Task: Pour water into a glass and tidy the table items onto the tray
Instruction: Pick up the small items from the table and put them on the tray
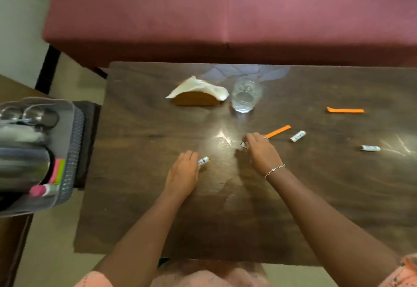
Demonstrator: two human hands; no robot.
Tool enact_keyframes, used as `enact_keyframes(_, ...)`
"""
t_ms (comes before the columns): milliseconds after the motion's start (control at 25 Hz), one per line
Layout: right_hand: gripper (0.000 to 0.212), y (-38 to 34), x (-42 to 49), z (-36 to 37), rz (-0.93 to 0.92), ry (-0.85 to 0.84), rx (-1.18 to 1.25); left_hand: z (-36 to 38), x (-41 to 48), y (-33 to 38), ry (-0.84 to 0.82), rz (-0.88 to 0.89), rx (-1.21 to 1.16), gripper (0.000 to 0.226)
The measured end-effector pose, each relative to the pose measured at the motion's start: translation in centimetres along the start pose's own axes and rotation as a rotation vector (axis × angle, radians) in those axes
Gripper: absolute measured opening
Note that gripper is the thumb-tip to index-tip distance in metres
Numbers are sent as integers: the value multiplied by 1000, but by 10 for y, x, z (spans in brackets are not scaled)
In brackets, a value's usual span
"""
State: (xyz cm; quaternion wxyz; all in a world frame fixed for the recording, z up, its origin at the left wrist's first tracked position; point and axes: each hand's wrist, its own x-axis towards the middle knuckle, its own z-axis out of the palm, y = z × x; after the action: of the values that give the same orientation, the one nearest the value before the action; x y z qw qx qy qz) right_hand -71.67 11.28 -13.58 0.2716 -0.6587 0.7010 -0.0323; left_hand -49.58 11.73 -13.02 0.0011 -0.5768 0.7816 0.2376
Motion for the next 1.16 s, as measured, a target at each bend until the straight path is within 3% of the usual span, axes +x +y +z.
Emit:
enact_keyframes(200, 27, -114, 34, 31, -148, -33, 20, -46, -31, -98, 194, -181, -30, 9)
enact_keyframes(560, 19, -335, 90, 78, -499, -108, 87, -92, -95, -243, 390, -488, -78, 12)
enact_keyframes(760, 24, -439, 131, 117, -655, -221, 33, -100, -119, -301, 399, -649, -150, 17)
enact_keyframes(1000, 21, -493, 177, 189, -618, -389, -215, -94, -123, -338, 375, -701, -153, 21)
enact_keyframes(1160, 23, -499, 183, 225, -628, -437, -440, -89, -117, -358, 329, -614, -81, 29)
